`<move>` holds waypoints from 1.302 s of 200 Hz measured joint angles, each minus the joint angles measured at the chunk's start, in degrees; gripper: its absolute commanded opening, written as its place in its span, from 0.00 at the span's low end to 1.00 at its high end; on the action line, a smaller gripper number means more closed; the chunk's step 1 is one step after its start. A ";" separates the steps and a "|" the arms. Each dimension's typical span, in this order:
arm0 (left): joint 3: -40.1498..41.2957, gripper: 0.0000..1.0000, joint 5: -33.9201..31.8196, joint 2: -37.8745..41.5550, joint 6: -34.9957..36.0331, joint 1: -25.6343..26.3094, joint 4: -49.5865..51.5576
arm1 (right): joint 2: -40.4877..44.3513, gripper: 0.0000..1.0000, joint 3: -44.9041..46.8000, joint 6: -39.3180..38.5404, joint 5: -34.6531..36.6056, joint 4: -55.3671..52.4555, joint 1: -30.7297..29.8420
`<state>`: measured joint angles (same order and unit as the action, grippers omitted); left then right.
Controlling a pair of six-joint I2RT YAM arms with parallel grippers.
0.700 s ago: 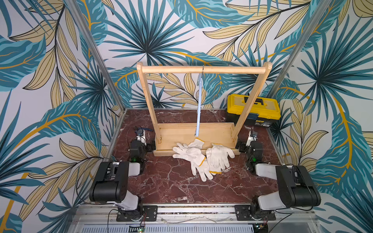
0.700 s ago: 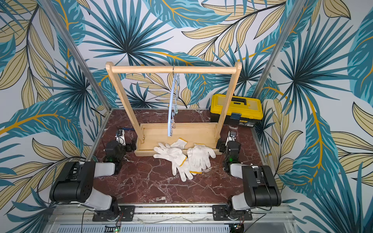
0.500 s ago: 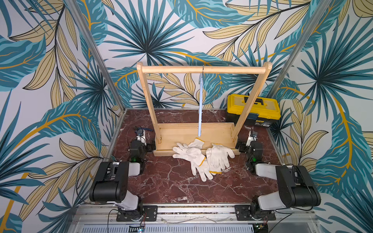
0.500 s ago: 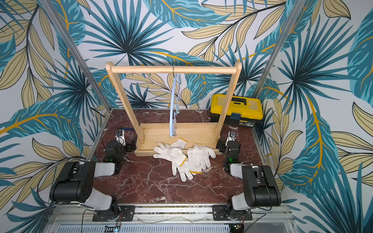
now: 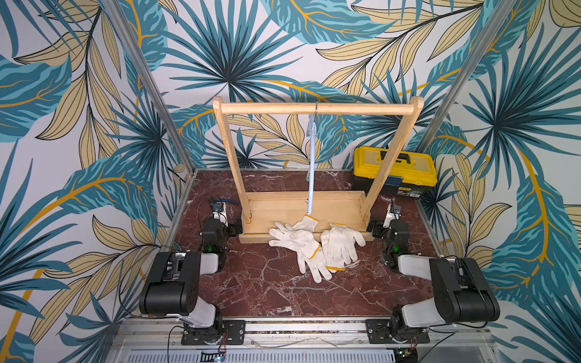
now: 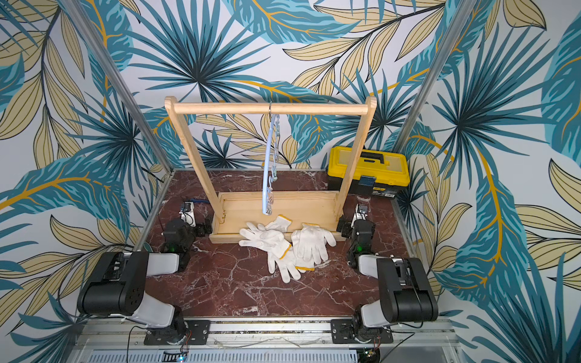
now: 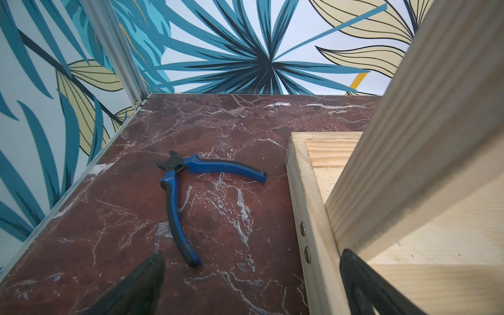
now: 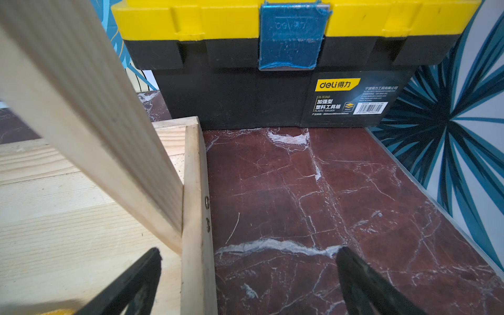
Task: Clip the gloves onto a hanger to dry
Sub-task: Pick up the glove from the center of the board.
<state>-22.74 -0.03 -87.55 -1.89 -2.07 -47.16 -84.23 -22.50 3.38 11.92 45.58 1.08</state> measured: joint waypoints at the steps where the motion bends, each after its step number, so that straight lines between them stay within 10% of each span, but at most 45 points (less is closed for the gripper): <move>1: 0.00 1.00 0.00 0.00 -0.02 0.00 0.00 | 0.00 1.00 0.00 0.00 0.00 0.00 0.00; 86: 0.00 0.99 -0.46 0.00 -0.07 0.00 0.00 | 1.36 0.99 -0.02 -0.44 -0.33 -1.53 0.00; 149: 0.46 1.00 -3.74 8.37 0.22 1.44 1.75 | 19.58 0.99 -2.75 0.04 1.97 -17.53 -1.60; 260: 0.66 1.00 -14.38 34.86 3.82 23.80 20.59 | 28.55 0.89 -11.45 7.61 0.31 -48.50 -11.69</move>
<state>-22.09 -14.41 -52.69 1.93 21.74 -26.57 -55.68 -33.95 10.98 12.23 -2.92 -10.61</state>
